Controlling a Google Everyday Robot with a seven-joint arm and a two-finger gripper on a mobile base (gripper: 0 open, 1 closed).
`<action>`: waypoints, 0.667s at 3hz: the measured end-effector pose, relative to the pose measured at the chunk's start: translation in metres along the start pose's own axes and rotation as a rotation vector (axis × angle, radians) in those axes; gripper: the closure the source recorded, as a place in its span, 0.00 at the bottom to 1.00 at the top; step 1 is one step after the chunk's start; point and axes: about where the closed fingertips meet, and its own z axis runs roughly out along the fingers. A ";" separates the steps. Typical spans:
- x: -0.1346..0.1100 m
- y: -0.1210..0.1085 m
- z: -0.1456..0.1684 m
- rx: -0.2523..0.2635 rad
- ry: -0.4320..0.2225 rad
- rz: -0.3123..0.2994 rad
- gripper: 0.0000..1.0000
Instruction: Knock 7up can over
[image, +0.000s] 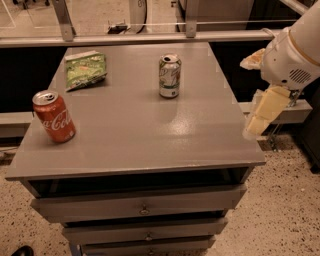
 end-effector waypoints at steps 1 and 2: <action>-0.012 -0.031 0.024 0.014 -0.106 0.021 0.00; -0.036 -0.070 0.058 -0.002 -0.282 0.087 0.00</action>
Offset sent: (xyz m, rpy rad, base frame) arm 0.1223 0.0480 -0.0268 0.4259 -0.0396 -0.0146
